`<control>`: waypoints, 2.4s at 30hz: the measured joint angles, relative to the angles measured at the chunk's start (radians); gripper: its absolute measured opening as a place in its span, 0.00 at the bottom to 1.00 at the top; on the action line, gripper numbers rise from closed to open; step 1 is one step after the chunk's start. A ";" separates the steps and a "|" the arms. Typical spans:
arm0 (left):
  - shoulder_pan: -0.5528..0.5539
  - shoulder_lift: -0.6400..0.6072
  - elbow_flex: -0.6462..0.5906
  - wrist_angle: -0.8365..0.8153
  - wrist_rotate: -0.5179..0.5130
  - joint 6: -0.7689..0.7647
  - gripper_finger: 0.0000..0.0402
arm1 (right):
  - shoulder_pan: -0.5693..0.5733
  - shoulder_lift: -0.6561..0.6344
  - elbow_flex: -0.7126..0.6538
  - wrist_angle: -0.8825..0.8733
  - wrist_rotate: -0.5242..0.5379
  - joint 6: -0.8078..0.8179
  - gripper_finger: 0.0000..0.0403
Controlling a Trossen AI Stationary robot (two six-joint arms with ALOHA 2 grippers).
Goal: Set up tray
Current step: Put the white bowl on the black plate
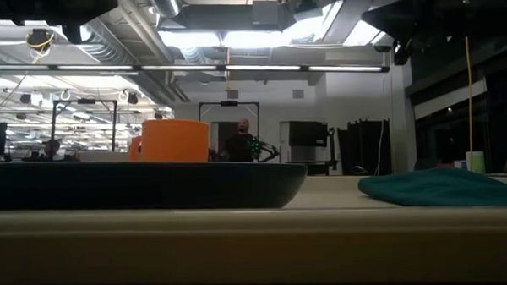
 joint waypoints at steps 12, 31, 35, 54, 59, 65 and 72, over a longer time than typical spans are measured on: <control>0.000 0.000 0.000 -0.004 -0.041 0.011 0.01 | -0.003 -0.080 0.002 -0.115 0.061 -0.121 0.00; 0.000 0.106 0.130 -0.183 -0.077 -0.022 0.01 | -0.003 -0.224 0.002 -0.311 0.056 -0.140 0.00; 0.000 0.218 0.293 -0.397 -0.129 -0.053 0.01 | -0.003 -0.232 0.002 -0.348 0.052 -0.124 0.00; 0.257 0.813 0.681 -1.110 -0.120 -0.366 0.01 | -0.003 -0.234 0.002 -0.240 0.024 -0.131 0.01; 0.397 0.895 0.710 -1.115 -0.076 -0.288 0.01 | -0.003 -0.234 0.002 -0.240 0.012 -0.114 0.01; 0.599 0.970 0.794 -1.105 0.021 -0.101 0.06 | -0.003 -0.234 0.002 -0.240 0.006 -0.091 0.01; 0.835 1.107 0.877 -1.095 0.290 0.062 0.24 | -0.003 -0.234 0.002 -0.240 -0.020 -0.086 0.01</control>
